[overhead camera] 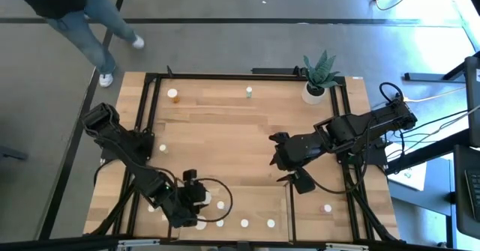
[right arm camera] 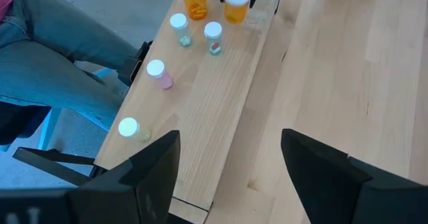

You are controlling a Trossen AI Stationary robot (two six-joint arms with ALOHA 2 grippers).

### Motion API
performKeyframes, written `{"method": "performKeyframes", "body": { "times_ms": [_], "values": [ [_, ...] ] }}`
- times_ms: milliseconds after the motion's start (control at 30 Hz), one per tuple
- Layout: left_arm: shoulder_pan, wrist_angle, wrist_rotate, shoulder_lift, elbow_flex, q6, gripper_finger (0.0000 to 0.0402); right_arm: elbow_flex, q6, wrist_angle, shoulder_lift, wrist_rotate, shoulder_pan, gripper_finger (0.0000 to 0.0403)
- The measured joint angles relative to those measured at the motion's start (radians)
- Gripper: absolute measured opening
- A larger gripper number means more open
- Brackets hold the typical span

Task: Pick and place medicine bottles onto shelf by color
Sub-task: Put the bottom orange pill bottle on the shelf aligned with the other orange pill bottle

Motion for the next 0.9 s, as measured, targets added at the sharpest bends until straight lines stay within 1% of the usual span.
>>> {"method": "performKeyframes", "body": {
  "times_ms": [167,900],
  "values": [
    [0.008,-0.026,0.041,0.010,0.000,-0.011,0.0194,0.000,0.000,0.000,0.000,0.000,0.000,0.0262],
    [0.008,-0.036,0.095,0.010,0.000,-0.031,0.0194,0.000,0.000,0.000,0.000,0.000,0.000,0.0262]
  ]
}}
